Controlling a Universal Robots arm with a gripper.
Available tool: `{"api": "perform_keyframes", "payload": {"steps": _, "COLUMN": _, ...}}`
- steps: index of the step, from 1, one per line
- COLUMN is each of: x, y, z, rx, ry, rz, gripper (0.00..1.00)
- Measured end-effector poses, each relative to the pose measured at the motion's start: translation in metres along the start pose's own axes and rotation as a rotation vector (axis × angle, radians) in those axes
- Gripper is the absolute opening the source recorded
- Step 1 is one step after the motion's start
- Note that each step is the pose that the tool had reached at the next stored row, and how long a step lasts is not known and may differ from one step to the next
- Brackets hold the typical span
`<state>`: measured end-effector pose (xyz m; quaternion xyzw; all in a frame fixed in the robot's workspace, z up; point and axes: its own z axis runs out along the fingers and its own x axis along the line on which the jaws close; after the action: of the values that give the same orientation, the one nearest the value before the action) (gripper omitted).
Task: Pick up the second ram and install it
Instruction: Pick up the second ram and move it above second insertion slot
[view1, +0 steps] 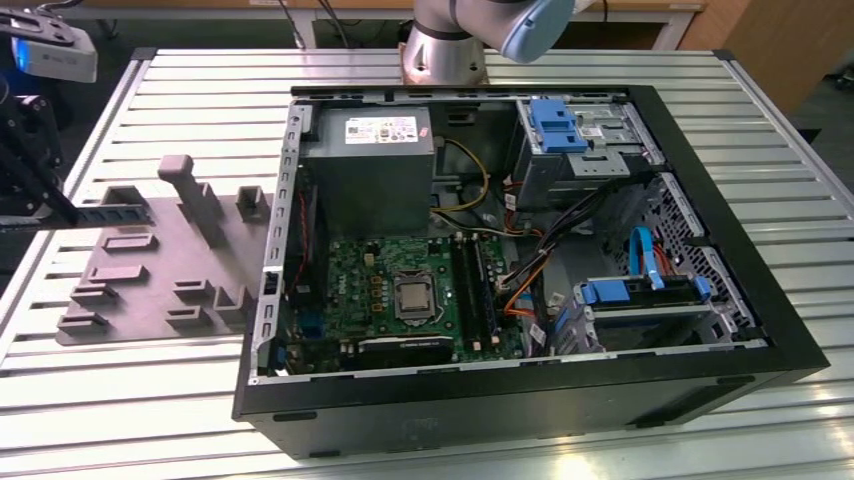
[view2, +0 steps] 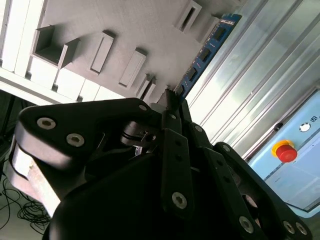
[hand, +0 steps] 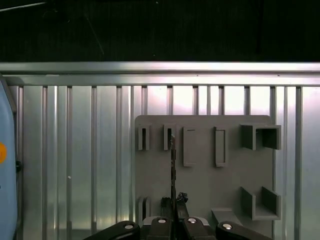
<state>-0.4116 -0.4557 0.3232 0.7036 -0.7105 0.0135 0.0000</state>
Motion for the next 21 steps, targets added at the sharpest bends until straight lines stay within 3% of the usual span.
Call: {"api": "perform_keyframes", "payload": {"steps": 21, "x": 0.0005, "y": -0.0005, "z": -0.0262, "rx": 0.0, "ry": -0.0001, "rz": 0.0, "gripper": 0.14}}
